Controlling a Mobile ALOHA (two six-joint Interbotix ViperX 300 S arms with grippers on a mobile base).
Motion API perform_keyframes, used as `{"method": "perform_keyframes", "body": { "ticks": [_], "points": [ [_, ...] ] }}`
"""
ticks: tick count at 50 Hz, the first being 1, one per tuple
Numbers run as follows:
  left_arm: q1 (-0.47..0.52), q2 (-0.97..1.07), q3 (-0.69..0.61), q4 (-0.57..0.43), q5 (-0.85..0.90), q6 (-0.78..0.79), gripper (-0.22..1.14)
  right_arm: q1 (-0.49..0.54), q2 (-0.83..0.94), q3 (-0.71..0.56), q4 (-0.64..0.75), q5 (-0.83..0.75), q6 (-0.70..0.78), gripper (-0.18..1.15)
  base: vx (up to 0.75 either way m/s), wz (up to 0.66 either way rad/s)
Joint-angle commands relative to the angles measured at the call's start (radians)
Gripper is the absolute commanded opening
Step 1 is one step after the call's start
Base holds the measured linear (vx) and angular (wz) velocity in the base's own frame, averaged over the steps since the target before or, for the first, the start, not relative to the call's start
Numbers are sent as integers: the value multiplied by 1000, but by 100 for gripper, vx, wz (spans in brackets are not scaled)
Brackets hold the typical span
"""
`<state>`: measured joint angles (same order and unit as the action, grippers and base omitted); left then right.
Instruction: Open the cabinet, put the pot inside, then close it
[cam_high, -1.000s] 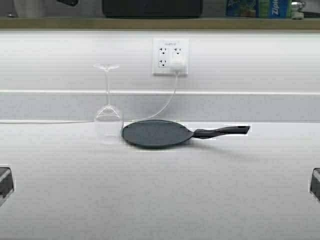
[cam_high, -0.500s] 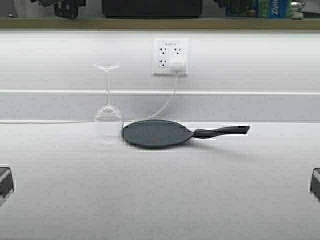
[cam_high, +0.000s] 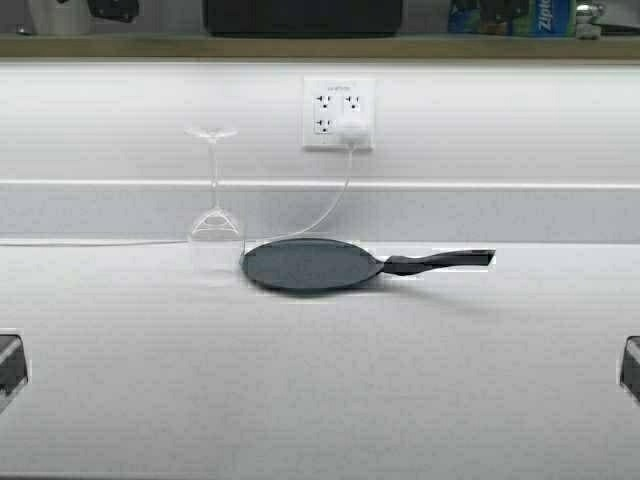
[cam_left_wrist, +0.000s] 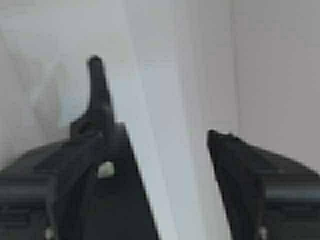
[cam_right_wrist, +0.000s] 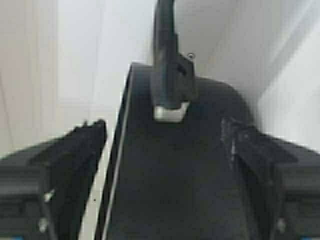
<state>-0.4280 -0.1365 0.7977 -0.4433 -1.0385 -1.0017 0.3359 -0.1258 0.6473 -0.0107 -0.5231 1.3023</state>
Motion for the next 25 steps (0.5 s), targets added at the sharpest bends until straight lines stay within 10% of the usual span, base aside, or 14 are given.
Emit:
{"method": "perform_keyframes", "body": {
  "ticks": [1,15,25],
  "points": [
    [-3,-28,-8,35,-15,5,93,2,-52,0,-3,-18,-26,96,-6,-2],
    [-3,-26,-2,67,-26,41,72,2,-66,0,-18,-21,-104,76,-10,-3],
    [-5,-34,14,86,-23,75,17,3,-67,3,-21,12,-172,11,-15,-6]
  ]
}}
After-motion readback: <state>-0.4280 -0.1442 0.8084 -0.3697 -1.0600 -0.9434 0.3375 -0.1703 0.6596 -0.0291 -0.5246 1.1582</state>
